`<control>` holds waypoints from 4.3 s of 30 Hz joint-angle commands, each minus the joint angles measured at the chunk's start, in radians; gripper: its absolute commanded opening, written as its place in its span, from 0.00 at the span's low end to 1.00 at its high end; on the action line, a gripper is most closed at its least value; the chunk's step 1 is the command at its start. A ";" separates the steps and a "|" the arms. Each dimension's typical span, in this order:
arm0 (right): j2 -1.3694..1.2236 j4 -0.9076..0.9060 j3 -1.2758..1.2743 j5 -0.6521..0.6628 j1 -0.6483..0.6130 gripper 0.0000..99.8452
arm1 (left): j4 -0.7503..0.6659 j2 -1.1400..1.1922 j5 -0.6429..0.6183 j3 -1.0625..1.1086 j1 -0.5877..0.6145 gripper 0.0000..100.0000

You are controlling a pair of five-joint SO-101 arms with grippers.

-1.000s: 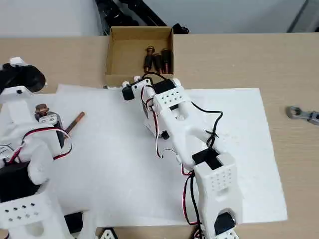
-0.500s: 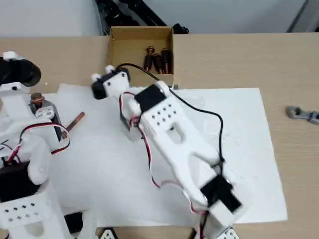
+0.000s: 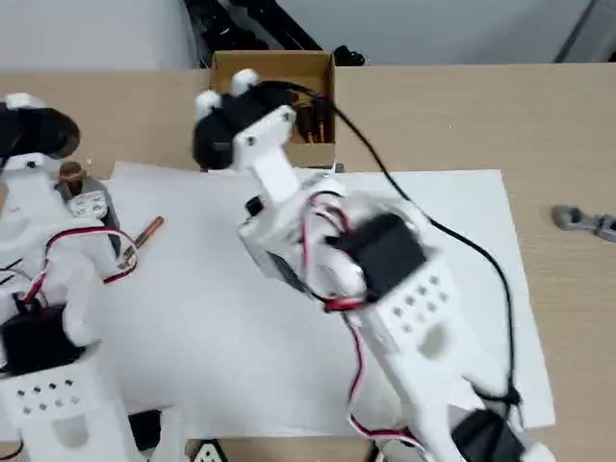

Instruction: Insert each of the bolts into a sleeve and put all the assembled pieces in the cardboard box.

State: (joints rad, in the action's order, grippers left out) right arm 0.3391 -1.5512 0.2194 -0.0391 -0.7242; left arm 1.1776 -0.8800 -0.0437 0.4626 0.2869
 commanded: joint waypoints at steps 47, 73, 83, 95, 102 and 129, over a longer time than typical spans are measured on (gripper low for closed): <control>0.885 1.627 -1.593 0.002 0.140 0.00 | -0.519 -0.012 -0.097 -0.059 -0.709 0.01; 0.885 1.627 -1.593 0.003 0.140 0.00 | -0.669 -0.011 -0.173 0.166 -0.752 0.01; 0.886 1.587 -1.588 0.003 0.140 0.00 | -0.677 -0.011 -0.144 0.188 -0.789 0.01; 0.886 1.586 -1.585 0.003 0.140 0.00 | -0.750 -0.011 -0.115 0.280 -0.750 0.01; 0.886 1.586 -1.583 0.003 0.140 0.00 | -0.747 -0.011 -0.123 0.286 -0.744 0.01; 0.878 1.584 -1.560 0.003 0.145 0.00 | -0.523 -0.014 -0.158 0.257 -0.773 0.04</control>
State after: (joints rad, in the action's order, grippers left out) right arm 1.1999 0.0338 -1.3809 -0.0284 -0.5769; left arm 0.5746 -0.8830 -0.1910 0.7649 -0.4849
